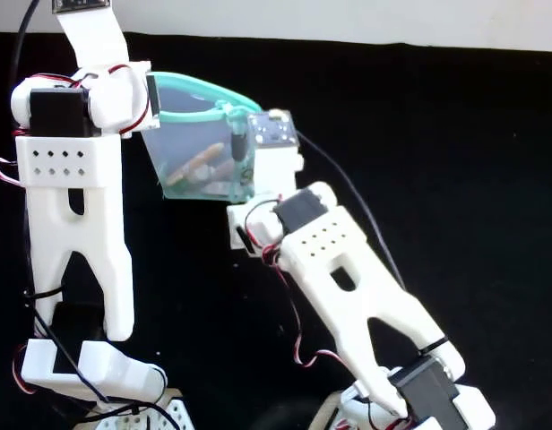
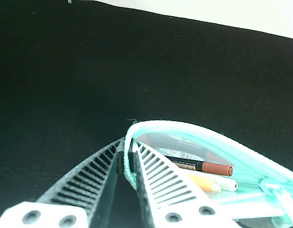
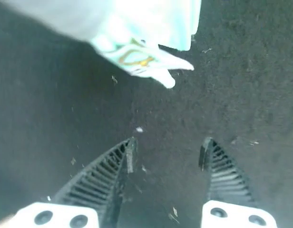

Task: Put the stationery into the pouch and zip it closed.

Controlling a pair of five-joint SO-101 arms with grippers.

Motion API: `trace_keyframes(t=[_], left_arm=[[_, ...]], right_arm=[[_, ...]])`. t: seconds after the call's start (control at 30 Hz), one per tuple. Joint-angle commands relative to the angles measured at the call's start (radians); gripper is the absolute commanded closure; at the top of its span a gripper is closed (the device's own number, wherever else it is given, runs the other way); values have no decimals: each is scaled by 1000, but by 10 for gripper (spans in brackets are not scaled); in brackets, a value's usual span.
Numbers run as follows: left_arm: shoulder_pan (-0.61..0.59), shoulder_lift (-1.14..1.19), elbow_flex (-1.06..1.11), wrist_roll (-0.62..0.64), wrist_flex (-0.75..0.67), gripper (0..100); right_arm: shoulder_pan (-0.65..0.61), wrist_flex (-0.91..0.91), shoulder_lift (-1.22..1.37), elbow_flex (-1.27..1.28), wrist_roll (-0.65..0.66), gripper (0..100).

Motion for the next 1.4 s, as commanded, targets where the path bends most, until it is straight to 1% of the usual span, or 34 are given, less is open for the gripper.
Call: trace_keyframes(t=[0.0,0.13,0.47,0.77,0.87,1.1,1.2,1.37], left_arm=[[-1,10,25,0,5,994],[-1,10,25,0,2,994],[-1,12,25,0,5,994],[-1,12,25,0,3,994],[-1,12,25,0,3,994],[-5,12,27,0,5,994],[-2,12,27,0,2,994],[-2,12,27,-2,5,994]], right_arm=[[-35,-102,-71,47,-49,772],[-91,-180,-127,97,-98,772],[-82,-407,-159,243,-109,772],[-82,-496,-160,325,-109,772],[-82,-559,-166,352,-103,772],[-82,-737,-423,555,-101,774],[-74,-785,-478,645,-103,774],[-68,-880,-545,720,-107,774]])
